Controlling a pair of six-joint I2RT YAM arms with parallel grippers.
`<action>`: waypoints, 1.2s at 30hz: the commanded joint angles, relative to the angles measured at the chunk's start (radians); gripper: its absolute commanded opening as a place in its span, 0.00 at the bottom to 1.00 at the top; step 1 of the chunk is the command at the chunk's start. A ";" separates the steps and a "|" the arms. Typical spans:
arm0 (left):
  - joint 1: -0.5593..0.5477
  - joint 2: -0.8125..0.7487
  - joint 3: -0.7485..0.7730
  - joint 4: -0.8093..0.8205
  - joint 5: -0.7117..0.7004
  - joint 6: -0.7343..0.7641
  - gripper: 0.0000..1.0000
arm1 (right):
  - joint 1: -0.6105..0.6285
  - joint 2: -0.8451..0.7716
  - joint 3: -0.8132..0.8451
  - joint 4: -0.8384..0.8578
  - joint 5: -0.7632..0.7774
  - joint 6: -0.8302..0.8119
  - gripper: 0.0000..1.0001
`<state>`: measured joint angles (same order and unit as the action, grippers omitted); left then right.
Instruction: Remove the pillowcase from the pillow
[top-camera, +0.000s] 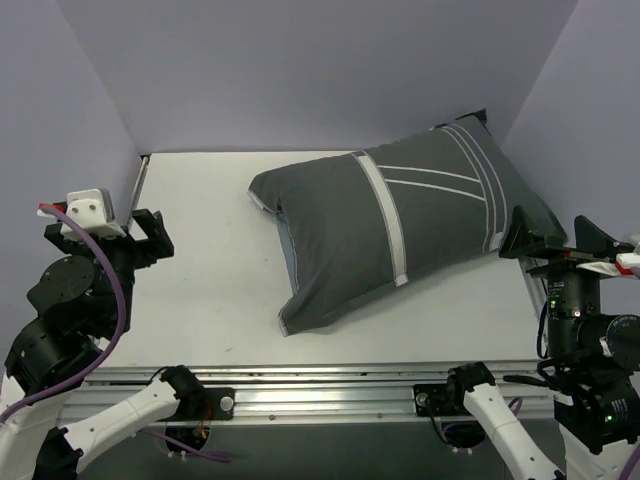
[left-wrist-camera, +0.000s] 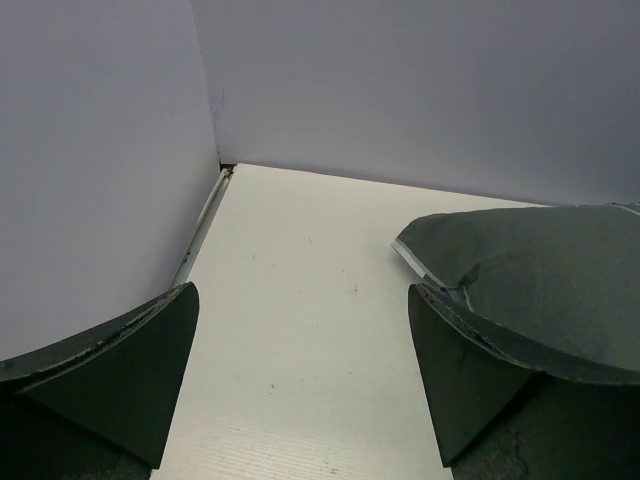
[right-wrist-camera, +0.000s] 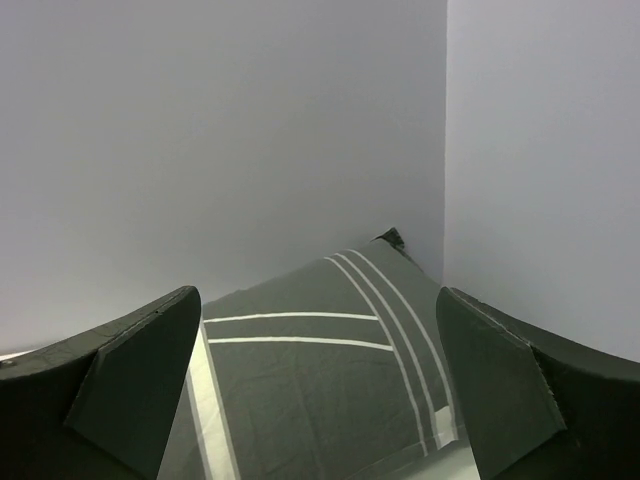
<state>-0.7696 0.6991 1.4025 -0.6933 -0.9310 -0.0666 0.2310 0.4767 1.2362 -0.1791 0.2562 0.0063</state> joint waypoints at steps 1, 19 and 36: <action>0.006 0.034 -0.013 0.008 0.018 -0.001 0.94 | 0.008 0.031 -0.020 0.055 -0.037 0.035 1.00; 0.071 0.304 -0.292 0.075 0.214 -0.033 0.94 | 0.114 0.666 -0.081 0.124 -0.289 0.328 1.00; 0.222 0.402 -0.327 0.034 0.207 -0.025 0.94 | 0.597 1.332 0.224 0.144 0.406 0.083 1.00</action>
<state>-0.5602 1.1103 1.0721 -0.6777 -0.7242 -0.0891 0.8238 1.7294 1.4216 -0.0257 0.4774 0.1246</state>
